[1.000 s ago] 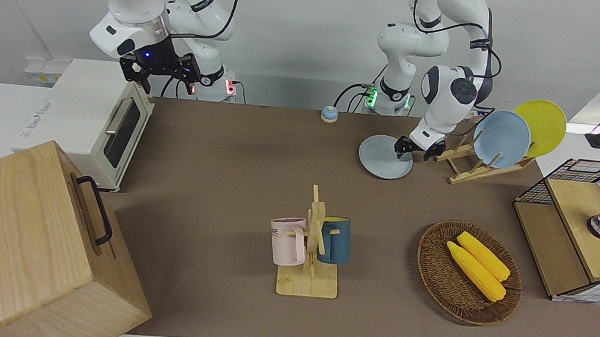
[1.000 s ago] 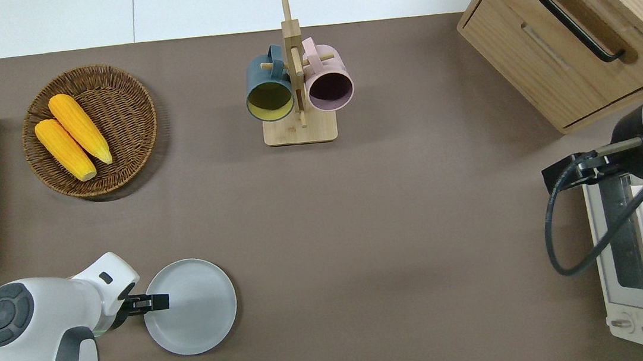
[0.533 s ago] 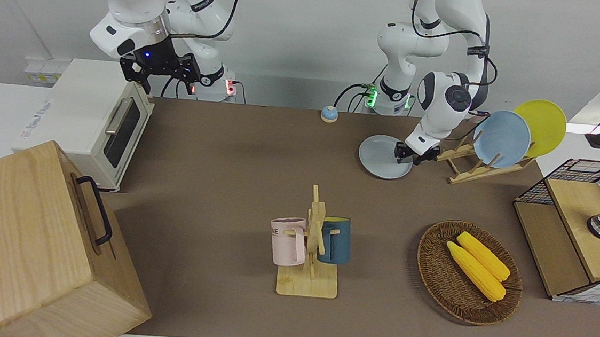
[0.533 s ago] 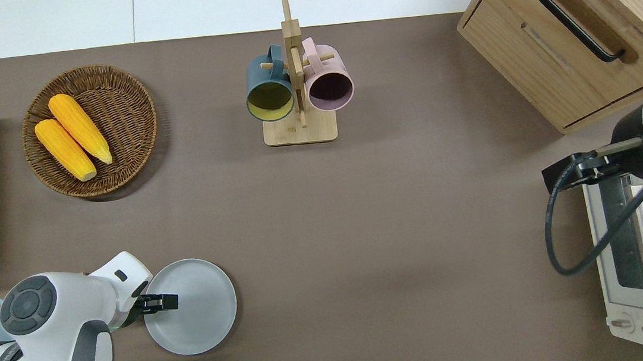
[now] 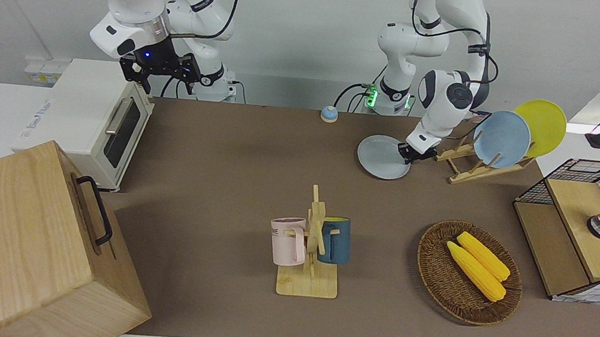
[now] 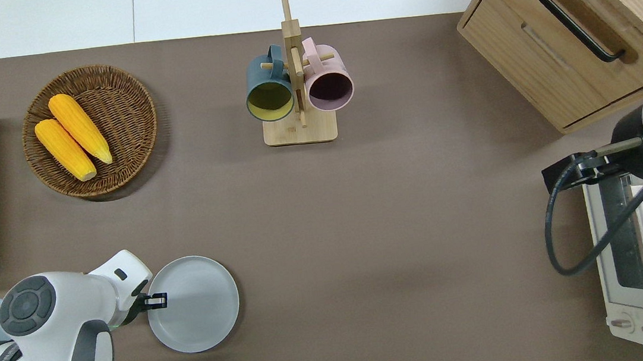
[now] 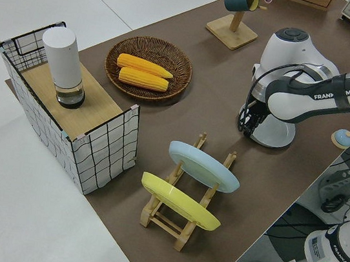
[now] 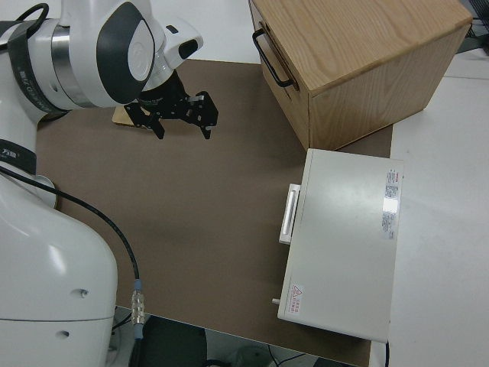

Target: Pick gray plate from table and place it on lower plate rack with left arm

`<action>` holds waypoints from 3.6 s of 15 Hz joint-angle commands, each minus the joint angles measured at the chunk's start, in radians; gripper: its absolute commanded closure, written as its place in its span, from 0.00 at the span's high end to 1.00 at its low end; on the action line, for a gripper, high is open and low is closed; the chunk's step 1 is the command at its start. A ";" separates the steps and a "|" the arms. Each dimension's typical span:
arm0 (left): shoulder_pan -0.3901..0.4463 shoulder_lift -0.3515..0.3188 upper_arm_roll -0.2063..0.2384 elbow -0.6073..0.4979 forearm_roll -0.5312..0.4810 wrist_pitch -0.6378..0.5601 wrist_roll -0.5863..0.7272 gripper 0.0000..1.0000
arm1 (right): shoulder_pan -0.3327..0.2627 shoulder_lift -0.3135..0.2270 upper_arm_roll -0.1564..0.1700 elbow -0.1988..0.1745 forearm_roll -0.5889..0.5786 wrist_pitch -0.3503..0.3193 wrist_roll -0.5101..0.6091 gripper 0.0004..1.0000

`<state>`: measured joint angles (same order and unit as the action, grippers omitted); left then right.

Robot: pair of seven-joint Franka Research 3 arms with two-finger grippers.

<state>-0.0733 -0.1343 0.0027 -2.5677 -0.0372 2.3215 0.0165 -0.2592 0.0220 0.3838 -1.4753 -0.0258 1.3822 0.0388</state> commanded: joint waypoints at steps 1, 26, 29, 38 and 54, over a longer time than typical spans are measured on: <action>-0.007 0.005 0.010 0.007 0.003 0.012 -0.006 0.00 | -0.023 -0.002 0.021 0.007 -0.006 -0.011 0.012 0.98; 0.003 0.005 0.025 0.629 0.042 -0.752 -0.052 0.00 | -0.023 -0.002 0.020 0.007 -0.006 -0.011 0.012 0.98; -0.006 0.013 0.020 0.670 0.166 -0.821 -0.124 0.00 | -0.023 -0.002 0.021 0.007 -0.006 -0.011 0.012 0.98; -0.017 0.065 0.002 0.663 0.626 -0.916 -0.133 0.00 | -0.023 -0.002 0.021 0.007 -0.006 -0.012 0.012 0.98; -0.017 0.153 -0.004 0.489 0.878 -0.866 -0.338 0.00 | -0.023 -0.004 0.021 0.007 -0.006 -0.011 0.012 0.98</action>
<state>-0.0745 0.0148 -0.0075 -2.0387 0.8244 1.4302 -0.2764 -0.2592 0.0220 0.3838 -1.4753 -0.0258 1.3822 0.0388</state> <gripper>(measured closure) 0.965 0.013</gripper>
